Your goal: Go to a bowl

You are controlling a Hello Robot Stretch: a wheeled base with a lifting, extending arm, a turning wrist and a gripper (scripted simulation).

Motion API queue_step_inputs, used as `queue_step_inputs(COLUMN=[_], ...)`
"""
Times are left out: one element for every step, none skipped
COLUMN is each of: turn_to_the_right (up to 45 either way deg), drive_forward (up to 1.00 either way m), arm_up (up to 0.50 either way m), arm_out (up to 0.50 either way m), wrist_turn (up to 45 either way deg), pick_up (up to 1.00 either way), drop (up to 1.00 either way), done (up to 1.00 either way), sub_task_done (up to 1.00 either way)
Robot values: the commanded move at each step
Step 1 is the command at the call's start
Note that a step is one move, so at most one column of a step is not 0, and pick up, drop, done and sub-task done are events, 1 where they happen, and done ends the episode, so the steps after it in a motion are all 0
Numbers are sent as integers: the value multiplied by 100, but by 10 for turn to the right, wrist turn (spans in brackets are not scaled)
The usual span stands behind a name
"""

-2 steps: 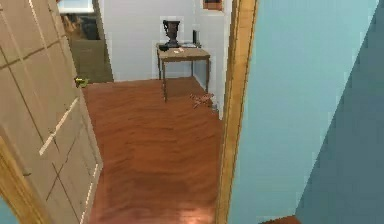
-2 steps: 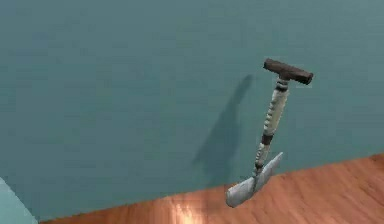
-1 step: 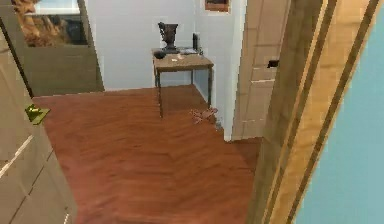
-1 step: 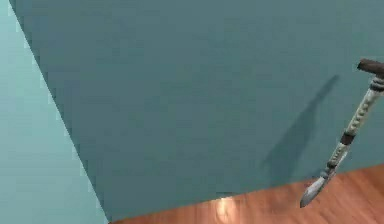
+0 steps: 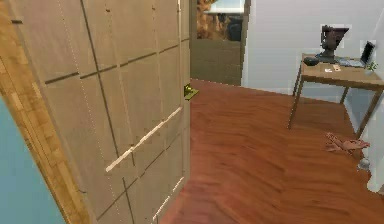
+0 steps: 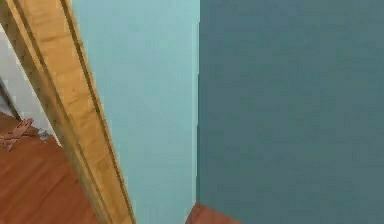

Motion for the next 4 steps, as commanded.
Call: queue_step_inputs(turn_to_the_right=[0,390,30,0], drive_forward=[65,0,0,100], arm_up=[0,0,0,0], arm_out=[0,0,0,0], wrist_turn=[0,0,0,0], pick_up=[0,0,0,0], drop=[0,0,0,0], done=[0,0,0,0], sub_task_done=[0,0,0,0])
